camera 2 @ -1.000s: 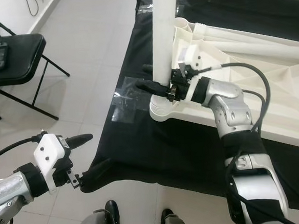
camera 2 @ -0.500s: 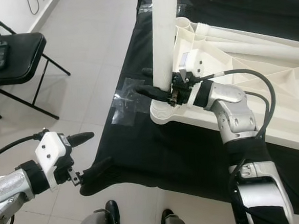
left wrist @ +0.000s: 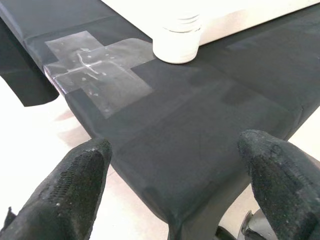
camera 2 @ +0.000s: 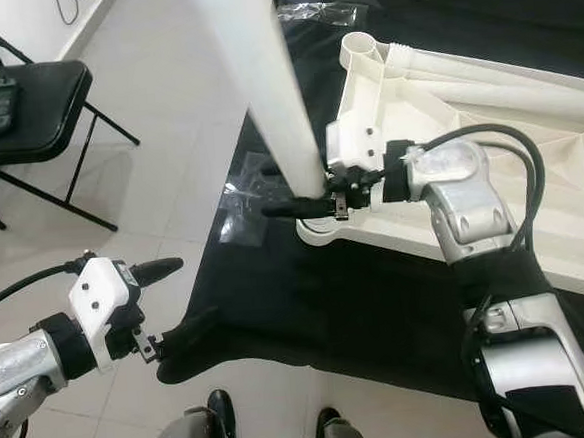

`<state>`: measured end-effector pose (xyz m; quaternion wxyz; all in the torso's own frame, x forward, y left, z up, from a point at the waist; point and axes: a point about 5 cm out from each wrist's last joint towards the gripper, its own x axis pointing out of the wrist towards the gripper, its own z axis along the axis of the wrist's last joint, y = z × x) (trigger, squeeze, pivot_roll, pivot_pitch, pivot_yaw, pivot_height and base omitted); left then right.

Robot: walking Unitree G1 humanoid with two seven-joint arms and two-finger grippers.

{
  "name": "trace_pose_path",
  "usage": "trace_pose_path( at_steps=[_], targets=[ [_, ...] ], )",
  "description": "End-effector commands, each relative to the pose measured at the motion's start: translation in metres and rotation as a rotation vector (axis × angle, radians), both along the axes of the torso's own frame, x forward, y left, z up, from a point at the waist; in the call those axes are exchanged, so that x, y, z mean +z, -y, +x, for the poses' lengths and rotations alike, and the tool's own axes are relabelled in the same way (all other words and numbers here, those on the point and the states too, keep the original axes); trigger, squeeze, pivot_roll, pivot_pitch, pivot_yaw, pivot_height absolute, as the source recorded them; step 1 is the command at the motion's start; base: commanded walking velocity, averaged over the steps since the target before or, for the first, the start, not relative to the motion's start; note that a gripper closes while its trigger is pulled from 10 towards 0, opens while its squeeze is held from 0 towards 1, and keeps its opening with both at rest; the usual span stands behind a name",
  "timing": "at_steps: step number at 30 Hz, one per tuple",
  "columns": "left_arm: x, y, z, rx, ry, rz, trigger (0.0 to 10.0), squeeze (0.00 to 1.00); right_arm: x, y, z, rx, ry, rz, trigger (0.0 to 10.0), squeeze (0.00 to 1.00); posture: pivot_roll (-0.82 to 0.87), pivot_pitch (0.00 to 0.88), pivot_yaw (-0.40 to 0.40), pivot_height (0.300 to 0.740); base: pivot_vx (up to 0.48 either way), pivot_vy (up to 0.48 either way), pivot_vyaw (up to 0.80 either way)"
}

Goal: Building children table

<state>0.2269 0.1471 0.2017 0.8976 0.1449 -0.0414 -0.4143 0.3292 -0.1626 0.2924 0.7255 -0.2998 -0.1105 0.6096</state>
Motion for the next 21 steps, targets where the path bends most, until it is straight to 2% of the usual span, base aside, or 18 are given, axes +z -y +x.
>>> trace_pose_path(
  at_steps=[1,2,4,6,8,12,14,21],
  targets=[
    [-0.0059,0.0027,-0.0034,-0.018,-0.023,0.005,10.0,0.00,-0.0026,0.0021,0.0007,-0.003,-0.028,0.016,10.0,0.00,0.07,0.343,-0.021,0.740,0.000,0.000,0.00],
    [-0.0059,0.0027,-0.0034,-0.018,-0.023,0.005,10.0,0.00,-0.0026,0.0021,0.0007,-0.003,-0.028,0.016,10.0,0.00,0.07,0.343,-0.021,0.740,0.000,0.000,0.00],
    [-0.0059,0.0030,-0.0034,-0.015,-0.022,0.004,10.0,0.00,0.0028,0.0001,0.0022,0.008,-0.053,0.123,10.0,0.00,0.07,0.345,-0.024,0.740,0.000,0.000,0.00],
    [-0.0059,0.0031,-0.0035,-0.015,-0.022,0.004,10.0,0.00,0.0039,-0.0001,0.0025,0.014,-0.064,0.153,10.0,0.00,0.07,0.345,-0.024,0.740,0.000,0.000,0.00],
    [-0.0067,0.0033,-0.0038,-0.014,-0.024,0.005,10.0,0.00,0.0038,0.0011,0.0040,0.024,-0.113,0.232,10.0,0.00,0.07,0.347,-0.026,0.740,0.000,0.000,0.00],
    [-0.0073,0.0034,-0.0040,-0.014,-0.025,0.006,10.0,0.00,0.0035,0.0017,0.0053,0.028,-0.133,0.271,10.0,0.00,0.07,0.348,-0.026,0.740,0.000,0.000,0.00],
    [-0.0074,0.0035,-0.0040,-0.015,-0.025,0.006,10.0,0.00,0.0048,0.0009,0.0065,0.037,-0.158,0.335,10.0,0.00,0.07,0.349,-0.028,0.740,0.000,0.000,0.00],
    [-0.0076,0.0035,-0.0039,-0.015,-0.026,0.007,10.0,0.00,-0.0026,-0.0014,0.0072,0.032,-0.173,0.341,10.0,0.00,0.07,0.350,-0.028,0.740,0.000,0.000,0.00]
  ],
)
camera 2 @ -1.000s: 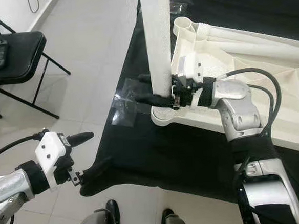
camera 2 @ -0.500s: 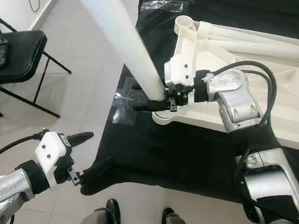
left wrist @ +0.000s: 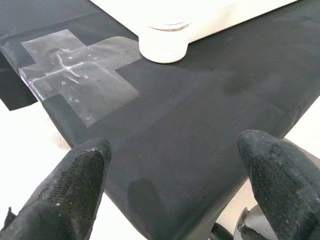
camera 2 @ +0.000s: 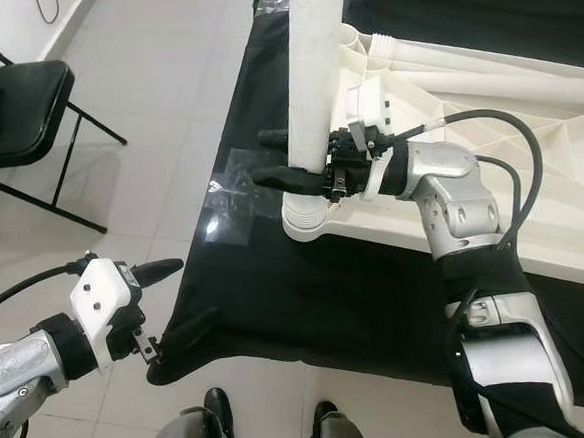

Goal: Building children table

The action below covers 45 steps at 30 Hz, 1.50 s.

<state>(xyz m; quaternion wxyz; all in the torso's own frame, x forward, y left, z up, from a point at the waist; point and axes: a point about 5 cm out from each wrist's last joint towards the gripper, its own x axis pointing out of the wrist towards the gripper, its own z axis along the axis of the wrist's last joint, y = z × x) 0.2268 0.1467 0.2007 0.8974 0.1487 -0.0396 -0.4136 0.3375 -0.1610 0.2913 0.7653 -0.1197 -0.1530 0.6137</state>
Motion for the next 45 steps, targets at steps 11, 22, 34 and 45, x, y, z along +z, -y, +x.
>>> trace_pose_path(
  at_steps=[11,22,34,45],
  targets=[
    [-0.006,0.002,-0.004,-0.010,-0.021,0.003,10.0,0.00,-0.024,-0.004,0.005,-0.057,-0.035,-0.049,10.0,0.00,0.06,0.357,-0.042,0.740,0.000,0.000,0.00],
    [-0.005,0.002,-0.004,-0.014,-0.018,0.007,10.0,0.00,-0.032,-0.012,0.003,0.074,-0.111,-0.066,10.0,0.00,0.06,0.364,-0.039,0.740,0.000,0.000,0.00],
    [-0.006,0.003,-0.009,-0.023,-0.026,0.011,10.0,0.00,-0.034,-0.031,0.012,0.038,-0.097,-0.048,10.0,0.00,0.08,0.373,-0.038,0.740,0.000,0.000,0.00],
    [-0.007,0.004,-0.012,-0.033,-0.037,0.012,10.0,0.00,-0.047,-0.022,0.009,-0.061,-0.132,0.018,10.0,0.00,0.08,0.381,-0.030,0.740,0.000,0.000,0.00]
  ],
)
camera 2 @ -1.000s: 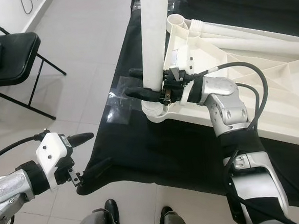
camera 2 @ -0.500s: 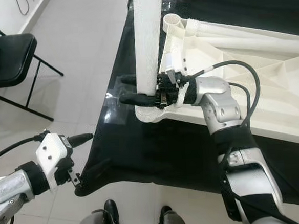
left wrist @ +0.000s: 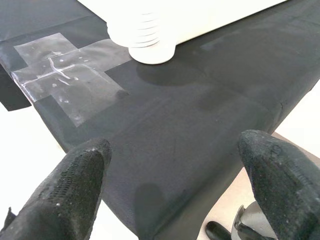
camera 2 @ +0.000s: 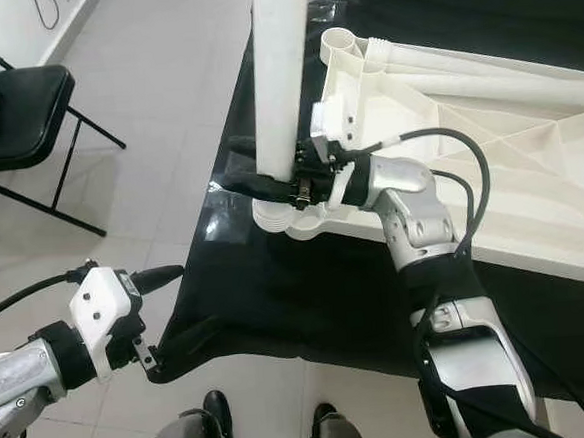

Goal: Building children table

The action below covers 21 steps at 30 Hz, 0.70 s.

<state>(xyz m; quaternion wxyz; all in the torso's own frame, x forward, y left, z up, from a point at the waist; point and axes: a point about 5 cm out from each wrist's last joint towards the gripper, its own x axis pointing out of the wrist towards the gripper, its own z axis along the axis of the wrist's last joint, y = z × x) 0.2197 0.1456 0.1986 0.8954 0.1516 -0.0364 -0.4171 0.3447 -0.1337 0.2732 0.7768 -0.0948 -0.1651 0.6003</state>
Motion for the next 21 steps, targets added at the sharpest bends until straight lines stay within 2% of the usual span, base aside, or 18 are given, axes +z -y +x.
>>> trace_pose_path(
  at_steps=[1,5,11,16,21],
  targets=[
    [-0.005,0.003,-0.005,-0.027,-0.033,0.004,10.0,0.00,-0.028,0.008,0.003,-0.046,-0.124,-0.028,10.0,0.00,0.08,0.381,-0.030,0.740,0.000,0.000,0.00],
    [-0.004,0.003,-0.005,-0.029,-0.033,0.006,10.0,0.00,-0.023,0.016,0.006,-0.069,-0.128,-0.003,10.0,0.00,0.08,0.385,-0.027,0.740,0.000,0.000,0.00],
    [-0.004,0.003,-0.009,-0.035,-0.043,0.009,10.0,0.00,-0.010,0.044,0.003,-0.044,-0.142,0.033,10.0,0.00,0.08,0.413,-0.026,0.740,0.000,0.000,0.00],
    [-0.002,0.003,-0.013,-0.040,-0.048,0.011,10.0,0.00,-0.007,0.049,0.001,-0.012,-0.154,0.026,10.0,0.00,0.09,0.439,-0.025,0.740,0.000,0.000,0.00],
    [0.005,0.000,-0.014,-0.039,-0.035,0.023,10.0,0.00,-0.006,0.047,-0.002,0.038,-0.159,0.010,10.0,0.00,0.10,0.462,-0.025,0.740,0.000,0.000,0.00]
  ],
)
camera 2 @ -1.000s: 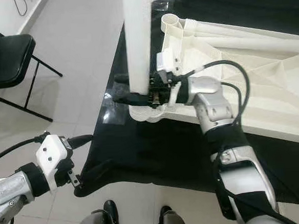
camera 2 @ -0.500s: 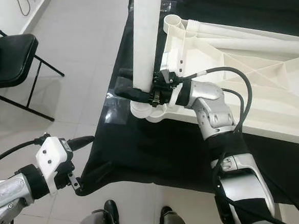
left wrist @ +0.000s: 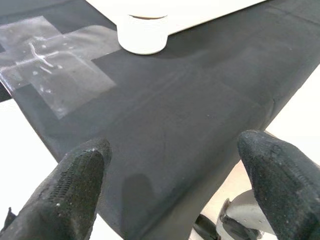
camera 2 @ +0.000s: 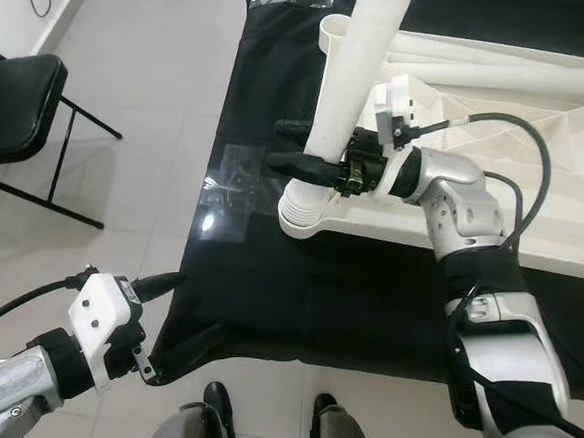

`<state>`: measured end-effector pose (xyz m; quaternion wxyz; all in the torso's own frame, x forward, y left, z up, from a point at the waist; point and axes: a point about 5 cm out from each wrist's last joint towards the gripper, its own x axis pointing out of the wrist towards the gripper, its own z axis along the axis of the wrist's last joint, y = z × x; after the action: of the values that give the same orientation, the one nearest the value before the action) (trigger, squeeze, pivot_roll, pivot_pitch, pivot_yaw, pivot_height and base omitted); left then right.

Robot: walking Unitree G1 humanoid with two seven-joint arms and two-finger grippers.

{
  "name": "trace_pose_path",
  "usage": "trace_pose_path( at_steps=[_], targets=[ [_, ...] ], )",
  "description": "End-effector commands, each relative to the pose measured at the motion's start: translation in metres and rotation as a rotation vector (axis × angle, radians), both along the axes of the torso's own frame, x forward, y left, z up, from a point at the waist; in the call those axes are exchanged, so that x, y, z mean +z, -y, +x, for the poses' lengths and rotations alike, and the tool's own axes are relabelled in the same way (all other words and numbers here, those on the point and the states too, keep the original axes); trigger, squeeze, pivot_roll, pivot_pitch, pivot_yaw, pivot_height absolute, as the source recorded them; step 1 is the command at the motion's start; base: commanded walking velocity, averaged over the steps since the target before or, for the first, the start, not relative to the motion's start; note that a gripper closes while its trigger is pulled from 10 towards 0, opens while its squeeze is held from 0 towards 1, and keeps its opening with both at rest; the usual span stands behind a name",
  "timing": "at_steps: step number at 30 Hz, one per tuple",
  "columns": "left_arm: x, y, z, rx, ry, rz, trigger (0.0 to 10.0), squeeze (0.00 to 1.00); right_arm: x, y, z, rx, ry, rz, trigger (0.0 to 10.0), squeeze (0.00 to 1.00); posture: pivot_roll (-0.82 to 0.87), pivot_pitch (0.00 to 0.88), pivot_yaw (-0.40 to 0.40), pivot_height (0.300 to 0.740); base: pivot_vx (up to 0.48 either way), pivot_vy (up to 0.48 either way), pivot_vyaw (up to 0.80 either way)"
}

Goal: Building children table

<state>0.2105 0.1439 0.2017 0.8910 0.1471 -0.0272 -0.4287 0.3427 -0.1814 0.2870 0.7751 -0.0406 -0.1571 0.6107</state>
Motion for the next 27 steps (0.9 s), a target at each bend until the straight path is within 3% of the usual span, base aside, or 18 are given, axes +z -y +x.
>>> trace_pose_path(
  at_steps=[1,6,8,16,20,27],
  targets=[
    [0.002,-0.002,-0.004,-0.017,-0.012,0.021,10.0,0.00,-0.020,-0.001,0.000,0.009,-0.079,-0.062,10.0,0.00,0.10,0.462,-0.025,0.740,0.000,0.000,0.00],
    [0.010,-0.006,-0.003,-0.013,0.012,0.038,10.0,0.00,-0.024,-0.011,-0.004,0.082,-0.060,-0.122,10.0,0.00,0.12,0.473,-0.020,0.740,0.000,0.000,0.00],
    [0.014,-0.008,-0.002,-0.011,0.024,0.047,10.0,0.00,-0.021,-0.023,-0.009,0.166,-0.026,-0.187,10.0,0.00,0.12,0.478,-0.016,0.740,0.000,0.000,0.00],
    [0.016,-0.009,-0.002,-0.010,0.029,0.053,10.0,0.00,-0.017,-0.033,-0.010,0.238,0.015,-0.291,10.0,0.00,0.12,0.477,-0.019,0.740,0.000,0.000,0.00],
    [0.017,-0.008,-0.001,-0.008,0.033,0.053,10.0,0.00,-0.010,-0.039,-0.010,0.306,0.041,-0.403,10.0,0.00,0.11,0.474,-0.030,0.740,0.000,0.000,0.00],
    [0.018,-0.008,-0.001,-0.007,0.032,0.050,10.0,0.00,-0.003,-0.047,-0.010,0.340,0.058,-0.473,10.0,0.00,0.11,0.470,-0.040,0.740,0.000,0.000,0.00]
  ],
)
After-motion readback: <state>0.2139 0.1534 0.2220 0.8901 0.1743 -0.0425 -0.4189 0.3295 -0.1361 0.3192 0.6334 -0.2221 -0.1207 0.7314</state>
